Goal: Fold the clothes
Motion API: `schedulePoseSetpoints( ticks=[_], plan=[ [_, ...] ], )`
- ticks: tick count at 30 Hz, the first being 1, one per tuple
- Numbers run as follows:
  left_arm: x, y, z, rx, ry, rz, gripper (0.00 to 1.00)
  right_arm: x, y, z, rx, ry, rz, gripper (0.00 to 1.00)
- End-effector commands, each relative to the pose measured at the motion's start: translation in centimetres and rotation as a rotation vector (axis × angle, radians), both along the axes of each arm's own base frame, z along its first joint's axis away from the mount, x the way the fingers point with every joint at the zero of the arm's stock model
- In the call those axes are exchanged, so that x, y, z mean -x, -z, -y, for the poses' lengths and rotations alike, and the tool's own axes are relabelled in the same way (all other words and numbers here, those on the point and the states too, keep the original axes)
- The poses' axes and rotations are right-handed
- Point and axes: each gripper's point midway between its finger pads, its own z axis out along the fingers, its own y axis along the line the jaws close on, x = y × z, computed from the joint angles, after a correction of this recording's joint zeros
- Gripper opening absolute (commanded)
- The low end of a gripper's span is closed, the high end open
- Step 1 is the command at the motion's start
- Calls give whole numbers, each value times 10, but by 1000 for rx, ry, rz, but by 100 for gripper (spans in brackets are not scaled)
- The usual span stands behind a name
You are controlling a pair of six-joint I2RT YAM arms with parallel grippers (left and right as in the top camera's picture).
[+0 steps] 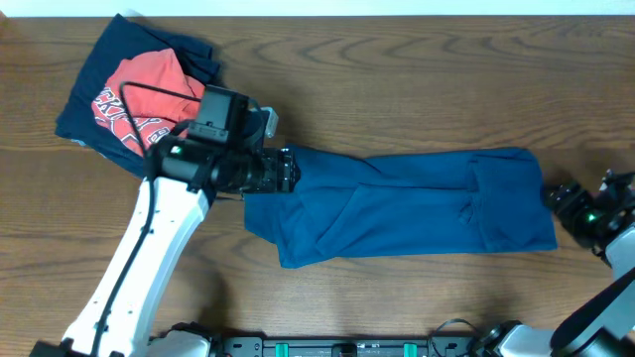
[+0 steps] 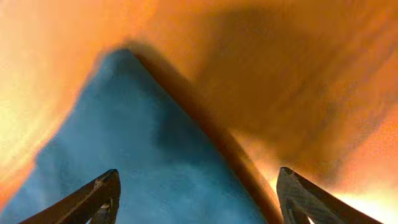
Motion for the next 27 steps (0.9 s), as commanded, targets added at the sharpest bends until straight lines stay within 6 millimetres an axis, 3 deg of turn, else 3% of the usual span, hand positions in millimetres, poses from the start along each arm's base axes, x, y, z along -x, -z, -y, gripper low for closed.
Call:
schedulePoseSetpoints(
  ticks=[1, 4, 7, 13, 16, 21, 27],
  plan=[
    [1, -14, -2, 6, 13, 42, 78, 7, 14, 4, 19, -51, -46, 80],
    [3, -14, -2, 5, 13, 38, 78, 15, 29, -4, -23, -77, -93, 77],
    [3, -14, -2, 3, 20, 43, 78, 17, 39, -25, -113, -137, -97, 64],
    [2, -15, -2, 2, 22, 47, 78, 1, 44, -52, -186, -267, -10, 57],
    [3, -15, -2, 2, 23, 45, 78, -3, 44, -50, -172, -277, 7, 47],
    [3, -14, -2, 2, 22, 44, 78, -5, 42, -45, -171, -257, 18, 4],
    [3, -14, -2, 2, 22, 43, 78, -5, 20, -16, -207, -129, 12, 1]
  ],
)
